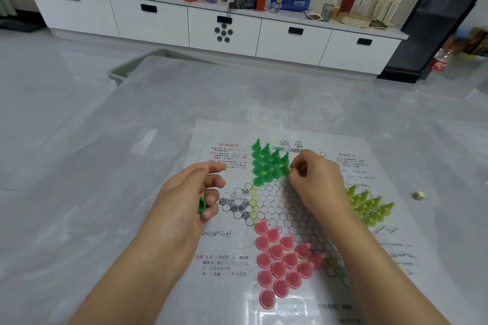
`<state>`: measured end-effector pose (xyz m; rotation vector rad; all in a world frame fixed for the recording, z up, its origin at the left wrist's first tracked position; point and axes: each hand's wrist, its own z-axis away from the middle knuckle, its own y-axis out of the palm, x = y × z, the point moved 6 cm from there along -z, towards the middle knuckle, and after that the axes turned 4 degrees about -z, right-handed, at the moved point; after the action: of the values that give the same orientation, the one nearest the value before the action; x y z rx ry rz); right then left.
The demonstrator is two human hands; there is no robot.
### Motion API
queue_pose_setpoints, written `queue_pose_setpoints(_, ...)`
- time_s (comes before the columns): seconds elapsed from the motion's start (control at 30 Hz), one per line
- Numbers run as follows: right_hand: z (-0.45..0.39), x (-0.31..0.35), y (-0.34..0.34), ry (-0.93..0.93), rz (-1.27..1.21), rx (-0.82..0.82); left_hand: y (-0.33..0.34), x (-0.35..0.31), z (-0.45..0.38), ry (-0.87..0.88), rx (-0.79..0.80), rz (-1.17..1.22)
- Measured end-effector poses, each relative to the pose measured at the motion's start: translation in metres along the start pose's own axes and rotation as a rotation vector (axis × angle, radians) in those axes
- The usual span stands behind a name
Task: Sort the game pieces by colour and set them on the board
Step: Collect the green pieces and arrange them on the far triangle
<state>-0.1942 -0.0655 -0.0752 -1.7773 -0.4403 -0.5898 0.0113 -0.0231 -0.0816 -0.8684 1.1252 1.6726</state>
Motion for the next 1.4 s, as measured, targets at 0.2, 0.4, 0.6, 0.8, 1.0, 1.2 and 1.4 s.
queue_pose_setpoints(0.2,0.0,-0.005,0.0,0.029,-0.004,0.008,-0.001,0.001,0.0,-0.005,0.0,-0.002)
queue_pose_setpoints(0.4,-0.001,-0.005,0.003,0.009,-0.005,0.024,-0.001,0.001,0.0,-0.014,0.0,-0.015)
queue_pose_setpoints(0.6,-0.002,-0.002,0.004,-0.012,0.006,-0.004,-0.001,0.001,0.0,-0.018,-0.002,-0.025)
queue_pose_setpoints(0.8,-0.002,-0.003,0.004,0.0,0.015,-0.013,0.0,0.001,0.001,-0.017,0.005,-0.024)
queue_pose_setpoints(1.0,0.002,-0.003,-0.003,0.028,-0.01,0.0,-0.001,0.002,-0.002,-0.03,0.007,-0.009)
queue_pose_setpoints(1.2,0.013,0.036,-0.031,-0.087,-0.286,-0.051,0.005,0.008,-0.003,-0.161,0.087,0.258)
queue_pose_setpoints(1.4,0.043,0.093,-0.003,-0.476,-0.155,0.324,0.013,0.01,0.0,-0.196,0.227,0.324)
